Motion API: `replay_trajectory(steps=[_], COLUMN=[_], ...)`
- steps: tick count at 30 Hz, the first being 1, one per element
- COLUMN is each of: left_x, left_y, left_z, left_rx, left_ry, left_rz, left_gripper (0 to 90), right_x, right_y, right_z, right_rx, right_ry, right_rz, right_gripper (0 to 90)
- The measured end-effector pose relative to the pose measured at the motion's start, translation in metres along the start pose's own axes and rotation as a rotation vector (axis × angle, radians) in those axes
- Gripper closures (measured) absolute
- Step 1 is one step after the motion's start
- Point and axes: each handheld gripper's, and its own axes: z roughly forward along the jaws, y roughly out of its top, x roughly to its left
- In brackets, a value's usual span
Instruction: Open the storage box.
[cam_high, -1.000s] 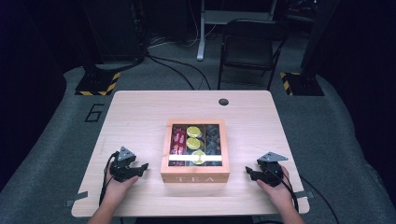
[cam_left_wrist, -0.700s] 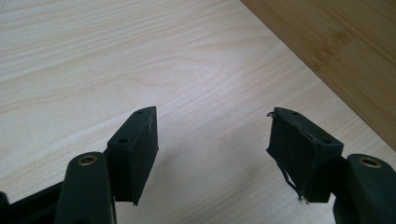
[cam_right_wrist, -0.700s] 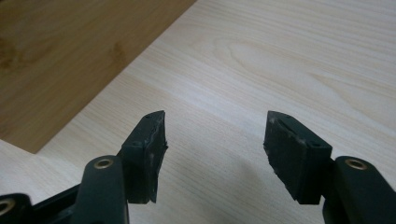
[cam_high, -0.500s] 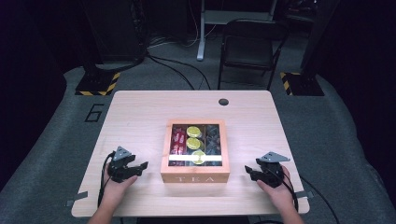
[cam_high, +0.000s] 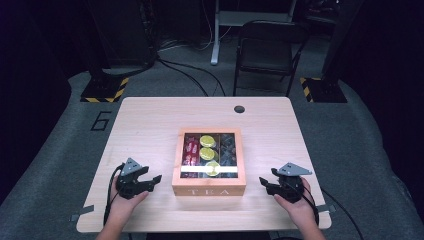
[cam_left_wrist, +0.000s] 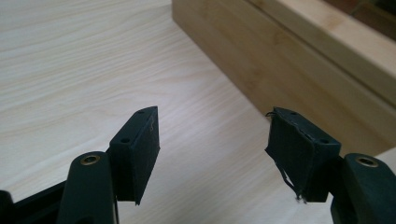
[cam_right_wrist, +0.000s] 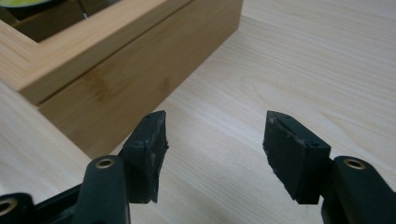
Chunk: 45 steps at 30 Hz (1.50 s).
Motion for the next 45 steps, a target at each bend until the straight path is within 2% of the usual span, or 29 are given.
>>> replay_trajectory(steps=[1, 2, 3, 6, 7, 11, 13, 15, 19, 22, 24, 27, 29, 31, 34, 35, 36, 37, 41, 43, 45], left_x=[-0.003, -0.003, -0.007, -0.011, -0.014, -0.022, -0.029, -0.033, -0.038, -0.045, -0.050, -0.052, -0.052, -0.053, -0.053, -0.053, -0.053, -0.052, -0.051, -0.051, -0.052], left_y=[0.002, 0.002, 0.005, 0.007, 0.009, 0.011, 0.014, 0.017, 0.022, 0.027, 0.030, 0.030, 0.028, 0.026, 0.019, 0.014, 0.011, 0.010, 0.006, 0.005, 0.003], left_z=[-0.004, -0.004, -0.008, -0.011, -0.013, -0.017, -0.022, -0.024, -0.026, -0.030, -0.031, -0.030, -0.029, -0.028, -0.027, -0.025, -0.023, -0.022, -0.020, -0.019, -0.016], left_rx=[-0.025, -0.025, -0.022, -0.034, -0.016, -0.016, -0.025, -0.023, -0.016, -0.021, -0.030, -0.041, -0.047, -0.052, -0.072, -0.080, -0.068, -0.064, -0.067, -0.063, -0.056], left_ry=[-0.035, -0.035, -0.031, -0.023, -0.018, -0.020, -0.030, -0.040, -0.063, -0.071, -0.080, -0.095, -0.118, -0.121, -0.120, -0.128, -0.132, -0.130, -0.129, -0.116, -0.121], left_rz=[-0.035, -0.035, -0.021, -0.017, 0.000, 0.026, 0.065, 0.072, 0.063, 0.080, 0.091, 0.074, 0.044, 0.035, 0.037, 0.019, 0.030, 0.040, 0.014, 0.036, 0.039], left_gripper=[34.3, 34.9, 35.0, 35.0, 35.0, 35.0, 35.0, 35.0, 34.8, 34.2, 33.8, 33.7, 33.8, 33.8, 33.8, 33.8, 33.8, 33.8, 33.8, 33.3, 33.0], right_x=[0.001, 0.001, 0.003, 0.006, 0.009, 0.014, 0.017, 0.022, 0.031, 0.037, 0.042, 0.046, 0.050, 0.051, 0.053, 0.052, 0.051, 0.051, 0.052, 0.053, 0.054], right_y=[0.002, 0.002, 0.006, 0.009, 0.012, 0.017, 0.022, 0.026, 0.031, 0.034, 0.040, 0.042, 0.042, 0.041, 0.033, 0.030, 0.023, 0.021, 0.016, 0.014, 0.012], right_z=[-0.001, -0.001, -0.005, -0.009, -0.013, -0.020, -0.026, -0.030, -0.038, -0.042, -0.045, -0.044, -0.039, -0.037, -0.030, -0.029, -0.023, -0.022, -0.018, -0.014, -0.010], right_rx=[0.002, 0.002, -0.004, -0.007, -0.006, -0.018, -0.037, -0.040, -0.041, -0.042, -0.053, -0.053, -0.044, -0.042, -0.041, -0.043, -0.043, -0.038, -0.022, -0.009, 0.014], right_ry=[0.002, 0.002, 0.023, 0.036, 0.030, 0.031, 0.043, 0.055, 0.062, 0.063, 0.085, 0.098, 0.108, 0.114, 0.121, 0.124, 0.150, 0.153, 0.140, 0.128, 0.126], right_rz=[-0.011, -0.011, -0.012, -0.018, -0.042, -0.057, -0.046, -0.039, -0.070, -0.071, -0.076, -0.071, -0.061, -0.065, -0.044, -0.035, -0.031, -0.036, -0.071, -0.093, -0.101], right_gripper=[39.3, 39.3, 40.9, 41.5, 41.5, 41.6, 42.3, 42.7, 43.7, 44.6, 44.7, 44.7, 44.6, 44.8, 45.4, 45.4, 45.1, 45.1, 45.0, 45.1, 45.9])
